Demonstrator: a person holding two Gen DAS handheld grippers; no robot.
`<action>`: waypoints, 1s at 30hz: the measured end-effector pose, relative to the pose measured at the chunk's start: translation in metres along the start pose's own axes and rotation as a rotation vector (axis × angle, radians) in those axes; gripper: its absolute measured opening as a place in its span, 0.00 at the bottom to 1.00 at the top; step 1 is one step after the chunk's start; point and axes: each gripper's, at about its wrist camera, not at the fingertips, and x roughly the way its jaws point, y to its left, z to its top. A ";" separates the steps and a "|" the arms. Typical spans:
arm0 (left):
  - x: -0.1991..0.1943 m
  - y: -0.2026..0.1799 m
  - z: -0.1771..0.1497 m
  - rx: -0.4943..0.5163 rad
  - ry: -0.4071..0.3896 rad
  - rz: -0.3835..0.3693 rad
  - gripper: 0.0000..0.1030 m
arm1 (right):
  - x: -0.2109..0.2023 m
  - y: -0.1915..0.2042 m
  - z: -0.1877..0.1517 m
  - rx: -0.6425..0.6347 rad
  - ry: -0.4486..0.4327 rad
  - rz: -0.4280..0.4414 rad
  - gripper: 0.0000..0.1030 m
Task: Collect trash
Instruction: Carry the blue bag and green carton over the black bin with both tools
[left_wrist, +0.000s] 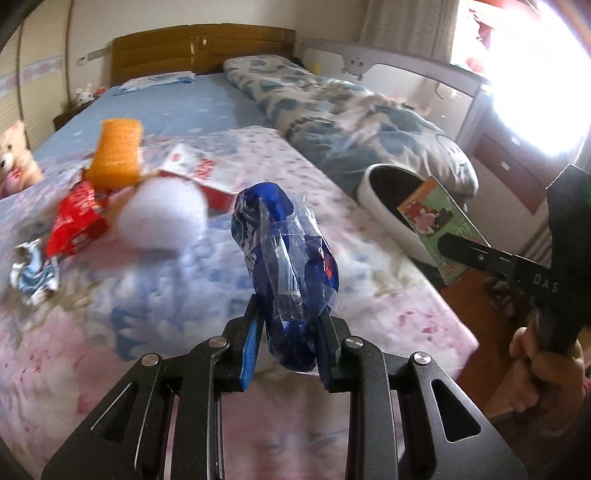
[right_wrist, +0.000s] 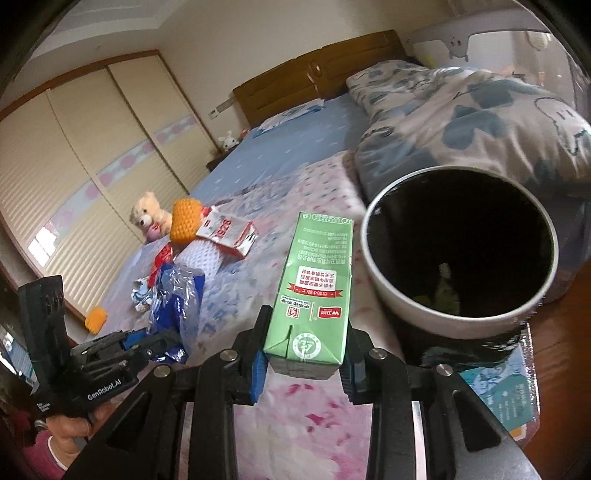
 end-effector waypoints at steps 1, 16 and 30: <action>0.002 -0.004 0.002 0.005 0.004 -0.006 0.23 | -0.002 -0.002 0.000 0.001 -0.005 -0.003 0.31; 0.017 -0.057 0.019 0.087 0.025 -0.069 0.23 | -0.026 -0.032 0.007 0.037 -0.042 -0.045 0.31; 0.045 -0.096 0.043 0.161 0.049 -0.100 0.23 | -0.035 -0.075 0.022 0.093 -0.067 -0.097 0.31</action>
